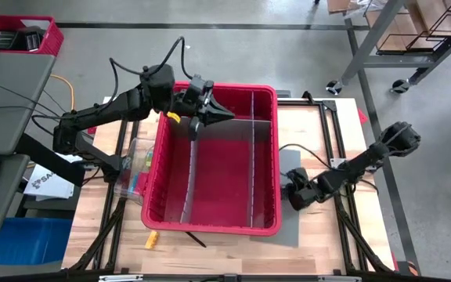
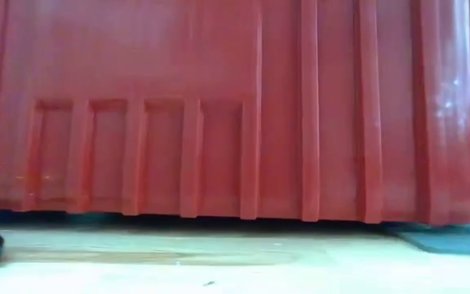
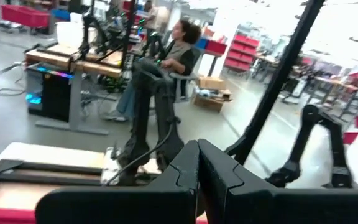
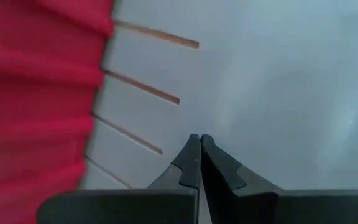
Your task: Sort Items/Unsort Items
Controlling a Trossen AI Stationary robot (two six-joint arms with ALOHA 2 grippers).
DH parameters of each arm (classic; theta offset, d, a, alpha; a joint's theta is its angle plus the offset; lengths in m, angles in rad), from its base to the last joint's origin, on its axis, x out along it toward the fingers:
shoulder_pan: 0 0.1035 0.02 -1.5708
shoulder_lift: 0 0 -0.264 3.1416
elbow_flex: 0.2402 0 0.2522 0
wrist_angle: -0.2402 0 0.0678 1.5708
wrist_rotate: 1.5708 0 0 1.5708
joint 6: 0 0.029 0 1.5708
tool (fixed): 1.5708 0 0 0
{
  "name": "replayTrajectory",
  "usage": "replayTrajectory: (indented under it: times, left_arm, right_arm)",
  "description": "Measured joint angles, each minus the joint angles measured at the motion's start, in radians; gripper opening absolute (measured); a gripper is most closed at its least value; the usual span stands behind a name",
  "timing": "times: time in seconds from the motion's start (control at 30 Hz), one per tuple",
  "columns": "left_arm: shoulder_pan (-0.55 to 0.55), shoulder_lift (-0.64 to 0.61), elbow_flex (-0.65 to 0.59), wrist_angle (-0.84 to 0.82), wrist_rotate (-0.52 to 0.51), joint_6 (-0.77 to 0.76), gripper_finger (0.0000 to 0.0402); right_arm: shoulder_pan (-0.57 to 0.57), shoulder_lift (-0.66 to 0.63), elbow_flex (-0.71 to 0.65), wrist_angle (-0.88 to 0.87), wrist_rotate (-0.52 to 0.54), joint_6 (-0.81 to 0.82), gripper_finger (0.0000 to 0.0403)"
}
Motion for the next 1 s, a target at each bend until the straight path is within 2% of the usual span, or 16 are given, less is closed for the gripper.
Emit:
replayTrajectory:
  times: [0.07, 0.27, 0.53, 0.67, 0.83, 1.0]
  left_arm:
    - [-0.017, -0.003, 0.0, 0.011, -0.002, -0.001, 0.0]
    - [-0.029, -0.003, 0.0, 0.005, -0.012, 0.018, 0.0]
    - [0.016, -0.03, 0.0, -0.043, -0.013, 0.102, 0.0]
    - [0.053, -0.054, 0.0, -0.09, -0.013, 0.138, 0.0]
    - [0.086, -0.073, 0.0, -0.117, -0.012, 0.139, 0.0]
    - [0.091, -0.078, 0.0, -0.166, -0.011, 0.141, 0.0]
  right_arm:
    - [0.062, -0.002, 0.003, -0.029, -0.027, 0.047, 0.0]
    - [0.258, -0.006, 0.004, -0.058, -0.015, 0.241, 0.0]
    - [0.39, 0.007, 0.068, -0.078, -0.176, 0.242, 0.0]
    - [0.403, 0.01, 0.083, -0.072, -0.198, 0.247, 0.0]
    - [0.351, 0.044, 0.118, -0.038, -0.159, 0.244, 0.0]
    - [0.33, 0.165, 0.181, 0.133, -0.148, 0.217, 0.0]
